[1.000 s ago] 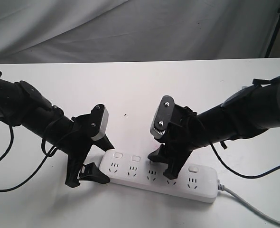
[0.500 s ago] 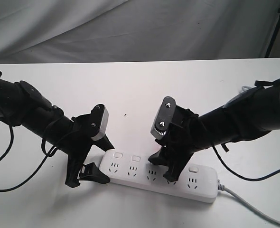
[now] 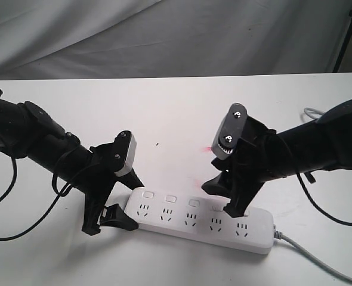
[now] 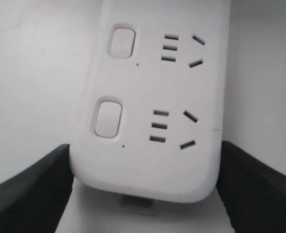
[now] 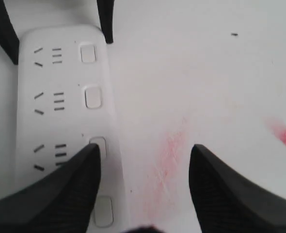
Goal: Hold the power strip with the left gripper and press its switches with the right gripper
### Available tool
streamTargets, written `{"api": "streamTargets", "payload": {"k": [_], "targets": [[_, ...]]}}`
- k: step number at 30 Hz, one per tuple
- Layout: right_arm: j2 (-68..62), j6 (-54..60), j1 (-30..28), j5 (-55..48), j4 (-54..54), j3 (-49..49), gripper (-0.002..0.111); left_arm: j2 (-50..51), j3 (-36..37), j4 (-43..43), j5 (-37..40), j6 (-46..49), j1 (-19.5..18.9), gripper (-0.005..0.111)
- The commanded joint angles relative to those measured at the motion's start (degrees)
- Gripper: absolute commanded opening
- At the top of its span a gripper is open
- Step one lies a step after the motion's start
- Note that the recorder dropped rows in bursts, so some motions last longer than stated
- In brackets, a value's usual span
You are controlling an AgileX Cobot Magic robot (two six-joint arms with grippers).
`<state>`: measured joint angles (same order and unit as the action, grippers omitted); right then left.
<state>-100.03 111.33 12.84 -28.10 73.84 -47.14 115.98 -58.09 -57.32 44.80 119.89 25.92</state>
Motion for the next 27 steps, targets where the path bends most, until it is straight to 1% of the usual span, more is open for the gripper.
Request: {"api": "streamTargets", "payload": {"k": [1, 22, 27], "targets": [[0.6, -0.1, -1.7, 0.1, -1.5, 1.7, 0.051, 0.1, -0.2, -0.7, 0.1, 0.0, 0.3, 0.072], [-3.1, 1.3, -1.7, 0.6, -2.0, 2.0, 0.051, 0.1, -0.2, -0.7, 0.1, 0.0, 0.3, 0.072], [-3.1, 1.3, -1.7, 2.1, -2.0, 2.0, 0.051, 0.1, -0.2, -0.7, 0.1, 0.0, 0.3, 0.072]]}}
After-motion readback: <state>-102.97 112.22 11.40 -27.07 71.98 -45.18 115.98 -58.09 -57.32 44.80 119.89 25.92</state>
